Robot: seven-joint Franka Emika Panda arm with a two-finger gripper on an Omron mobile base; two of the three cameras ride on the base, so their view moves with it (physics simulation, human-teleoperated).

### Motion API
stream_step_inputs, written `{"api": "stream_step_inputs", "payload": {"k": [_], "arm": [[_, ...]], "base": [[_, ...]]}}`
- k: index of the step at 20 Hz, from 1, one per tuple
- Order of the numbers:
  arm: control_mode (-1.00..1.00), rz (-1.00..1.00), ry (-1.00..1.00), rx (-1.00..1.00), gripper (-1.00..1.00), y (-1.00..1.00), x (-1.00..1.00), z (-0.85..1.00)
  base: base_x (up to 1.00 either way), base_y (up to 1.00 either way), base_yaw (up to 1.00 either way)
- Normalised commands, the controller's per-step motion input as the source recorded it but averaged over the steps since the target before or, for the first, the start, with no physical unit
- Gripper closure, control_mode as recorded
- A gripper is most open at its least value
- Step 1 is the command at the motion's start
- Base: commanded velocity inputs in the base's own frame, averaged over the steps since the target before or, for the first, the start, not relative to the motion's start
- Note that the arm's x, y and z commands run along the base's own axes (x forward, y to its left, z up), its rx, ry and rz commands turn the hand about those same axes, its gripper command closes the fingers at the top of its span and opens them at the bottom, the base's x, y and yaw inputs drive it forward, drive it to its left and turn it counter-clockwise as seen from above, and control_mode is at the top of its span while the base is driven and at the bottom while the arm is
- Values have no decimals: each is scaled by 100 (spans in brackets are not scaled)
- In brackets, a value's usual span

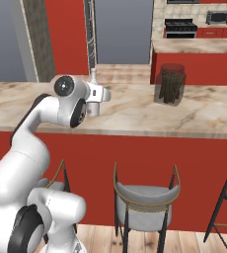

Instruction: Open the cabinet directly in front. Then move the liquor and the mug to the dining counter with the jar on it.

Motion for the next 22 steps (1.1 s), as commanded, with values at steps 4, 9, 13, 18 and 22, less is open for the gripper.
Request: {"api": "stream_step_inputs", "payload": {"k": [4,9,13,18,22], "arm": [[-100,0,-14,-1,100,0,0,-3],[-100,0,-12,0,100,0,0,0],[-100,0,0,0,100,0,0,0],[-100,0,0,0,100,0,17,0],[-100,0,0,0,100,0,27,-1]], "base": [[0,0,0],[0,0,0],[0,0,0],[0,0,0],[0,0,0]]}}
